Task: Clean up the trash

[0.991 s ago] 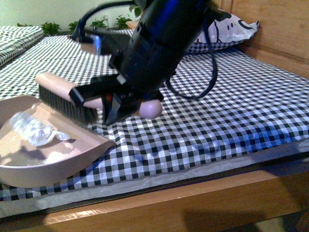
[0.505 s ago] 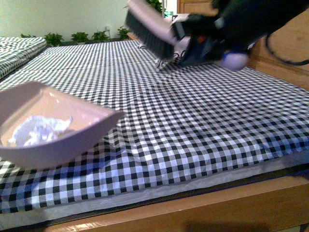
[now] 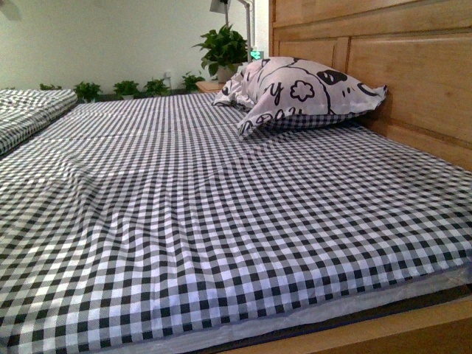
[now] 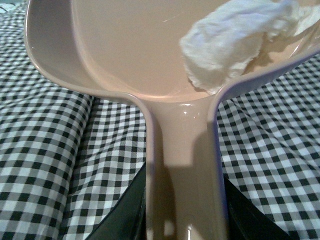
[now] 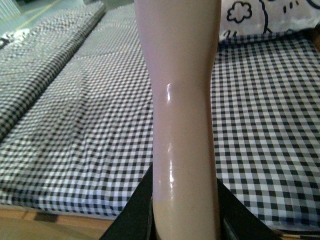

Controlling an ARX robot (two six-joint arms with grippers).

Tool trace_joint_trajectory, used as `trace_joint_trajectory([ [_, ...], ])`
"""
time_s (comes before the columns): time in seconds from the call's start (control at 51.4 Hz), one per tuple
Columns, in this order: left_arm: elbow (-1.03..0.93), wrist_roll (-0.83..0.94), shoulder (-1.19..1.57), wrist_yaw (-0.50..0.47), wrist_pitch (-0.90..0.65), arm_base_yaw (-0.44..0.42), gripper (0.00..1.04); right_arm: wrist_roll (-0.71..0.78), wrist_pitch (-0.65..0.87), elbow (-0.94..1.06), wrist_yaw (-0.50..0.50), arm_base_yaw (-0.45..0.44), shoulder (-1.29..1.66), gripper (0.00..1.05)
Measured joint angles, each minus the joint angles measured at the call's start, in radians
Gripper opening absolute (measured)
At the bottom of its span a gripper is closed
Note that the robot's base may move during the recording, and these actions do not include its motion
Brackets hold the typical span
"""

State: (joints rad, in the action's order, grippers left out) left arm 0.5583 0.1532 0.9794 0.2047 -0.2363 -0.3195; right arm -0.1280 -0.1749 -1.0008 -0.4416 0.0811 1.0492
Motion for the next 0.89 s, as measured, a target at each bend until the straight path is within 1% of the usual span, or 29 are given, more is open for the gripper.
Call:
trace_joint_trajectory([
  [0.039,0.000,-0.018,-0.059,-0.021,0.025,0.015,0.26,-0.012,-0.013,0.019,-0.026,-0.021,-0.069,0.18],
  [0.117,0.000,-0.044,-0.158,-0.029,0.078,0.047,0.26,-0.039,-0.019,0.039,-0.064,-0.045,-0.148,0.18],
  [0.233,0.000,-0.063,-0.283,-0.052,0.160,0.098,0.26,-0.064,-0.027,0.068,-0.101,-0.067,-0.235,0.18],
  [0.33,0.000,-0.069,-0.375,-0.075,0.220,0.137,0.26,-0.082,-0.034,0.095,-0.106,-0.068,-0.299,0.18],
  [0.428,0.000,-0.077,-0.457,-0.103,0.278,0.172,0.26,-0.097,-0.037,0.118,-0.091,-0.051,-0.354,0.18],
  [0.544,0.000,-0.091,-0.543,-0.138,0.352,0.222,0.26,-0.124,-0.008,0.151,-0.026,-0.011,-0.429,0.18],
  [0.642,0.000,-0.103,-0.595,-0.162,0.395,0.256,0.26,-0.141,0.028,0.175,0.063,0.013,-0.469,0.18],
  [0.778,-0.009,-0.121,-0.625,-0.239,0.398,0.330,0.26,-0.149,0.064,0.196,0.180,0.037,-0.523,0.18],
  [0.894,-0.035,-0.129,-0.633,-0.291,0.392,0.388,0.26,-0.145,0.074,0.212,0.235,0.056,-0.544,0.18],
])
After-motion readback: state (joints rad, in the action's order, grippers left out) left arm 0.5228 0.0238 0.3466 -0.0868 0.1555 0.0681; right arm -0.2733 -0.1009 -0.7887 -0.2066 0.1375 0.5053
